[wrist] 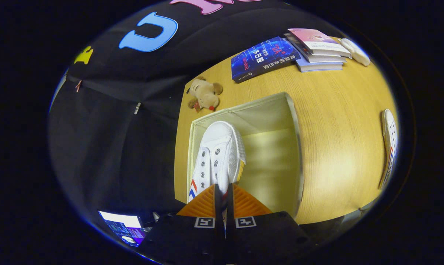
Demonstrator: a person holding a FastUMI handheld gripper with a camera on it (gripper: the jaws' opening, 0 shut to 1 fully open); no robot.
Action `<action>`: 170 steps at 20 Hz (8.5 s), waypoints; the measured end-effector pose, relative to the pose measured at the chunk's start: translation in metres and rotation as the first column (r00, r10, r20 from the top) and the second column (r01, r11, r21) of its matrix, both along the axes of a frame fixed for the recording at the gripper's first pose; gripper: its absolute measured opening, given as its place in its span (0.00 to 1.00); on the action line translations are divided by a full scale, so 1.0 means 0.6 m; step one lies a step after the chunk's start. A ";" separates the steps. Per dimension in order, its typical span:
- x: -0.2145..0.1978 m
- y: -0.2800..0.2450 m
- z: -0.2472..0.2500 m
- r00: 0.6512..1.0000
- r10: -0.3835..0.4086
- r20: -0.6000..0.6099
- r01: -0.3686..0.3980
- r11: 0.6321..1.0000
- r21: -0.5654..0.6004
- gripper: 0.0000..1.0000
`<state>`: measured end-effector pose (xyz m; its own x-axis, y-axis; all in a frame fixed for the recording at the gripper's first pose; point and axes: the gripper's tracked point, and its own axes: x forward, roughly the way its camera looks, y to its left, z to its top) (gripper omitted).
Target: Open the storage box then place both shoes into the box .Put the left shoe in first, then the right shoe, with the right side of both shoes facing outward in a uniform manner.
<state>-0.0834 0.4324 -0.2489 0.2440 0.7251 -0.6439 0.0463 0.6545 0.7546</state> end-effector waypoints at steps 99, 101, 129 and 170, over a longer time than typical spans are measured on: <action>0.037 -0.436 -0.006 0.989 -0.130 -0.075 0.134 0.990 0.043 0.10; 0.037 -0.391 0.025 0.992 -0.107 -0.063 0.111 0.992 0.066 0.10; -0.018 -0.127 -0.006 0.990 0.020 -0.143 -0.024 0.999 -0.027 0.22; 0.172 -0.641 0.143 0.642 -0.132 0.755 0.453 0.860 -0.234 0.97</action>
